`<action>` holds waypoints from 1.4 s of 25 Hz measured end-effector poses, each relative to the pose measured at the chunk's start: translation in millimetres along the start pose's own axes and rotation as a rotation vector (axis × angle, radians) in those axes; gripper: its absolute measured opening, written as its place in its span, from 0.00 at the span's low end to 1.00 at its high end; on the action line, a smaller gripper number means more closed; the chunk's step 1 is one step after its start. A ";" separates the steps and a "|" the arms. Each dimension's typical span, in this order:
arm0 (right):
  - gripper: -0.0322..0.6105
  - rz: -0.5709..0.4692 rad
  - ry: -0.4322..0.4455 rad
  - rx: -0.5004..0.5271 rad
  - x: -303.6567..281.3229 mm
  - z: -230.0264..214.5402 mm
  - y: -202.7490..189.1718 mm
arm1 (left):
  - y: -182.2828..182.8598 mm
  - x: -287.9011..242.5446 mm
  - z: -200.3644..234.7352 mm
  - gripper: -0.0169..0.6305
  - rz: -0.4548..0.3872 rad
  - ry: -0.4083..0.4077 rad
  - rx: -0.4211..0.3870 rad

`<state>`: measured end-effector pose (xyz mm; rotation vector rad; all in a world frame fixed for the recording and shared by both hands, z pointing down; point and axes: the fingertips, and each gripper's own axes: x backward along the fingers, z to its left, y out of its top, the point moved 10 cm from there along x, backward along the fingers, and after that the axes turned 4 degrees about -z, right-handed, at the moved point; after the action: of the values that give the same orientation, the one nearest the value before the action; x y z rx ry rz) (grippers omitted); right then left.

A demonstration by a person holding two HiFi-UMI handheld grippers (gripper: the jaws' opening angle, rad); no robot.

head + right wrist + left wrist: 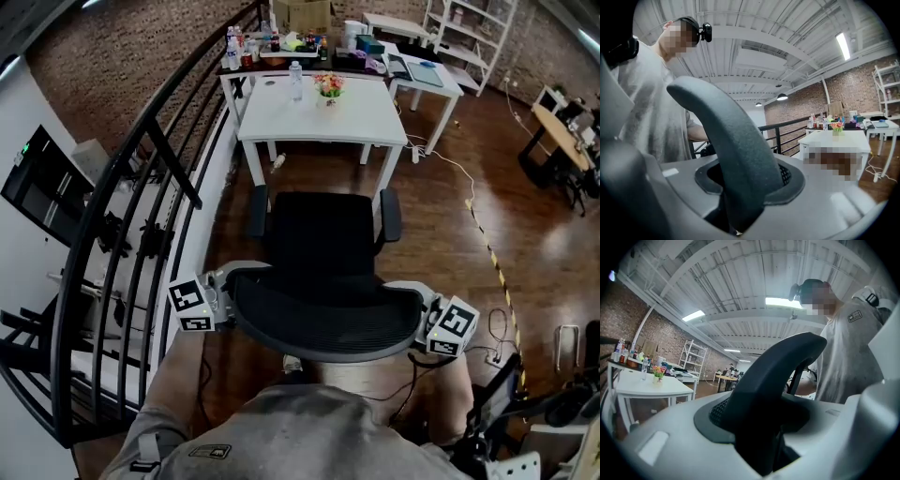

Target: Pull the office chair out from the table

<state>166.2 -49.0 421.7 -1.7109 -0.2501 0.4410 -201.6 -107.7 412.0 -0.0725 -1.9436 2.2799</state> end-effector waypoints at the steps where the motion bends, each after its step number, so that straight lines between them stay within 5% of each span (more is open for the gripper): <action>1: 0.34 0.000 0.006 0.004 0.9 4.3 -0.7 | -0.8 2.0 -5.8 0.35 -0.002 0.007 0.000; 14: 0.34 -0.042 0.048 0.036 35.3 60.4 -14.5 | -13.4 7.3 -82.3 0.36 -0.033 0.079 -0.018; 23: 0.36 -0.048 0.033 0.052 39.2 71.8 -16.7 | -18.1 11.0 -98.1 0.39 -0.048 0.119 -0.008; 31: 0.51 -0.101 -0.110 0.061 54.7 72.8 -14.1 | -16.1 26.3 -112.1 0.49 -0.108 0.218 -0.029; 35: 0.54 -0.118 -0.188 0.065 69.8 79.4 -17.6 | -16.8 33.1 -124.4 0.57 -0.125 0.341 -0.106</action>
<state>196.9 53.6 417.4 -1.5830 -0.4658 0.5175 -216.8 21.3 410.3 -0.3200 -1.8316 1.9363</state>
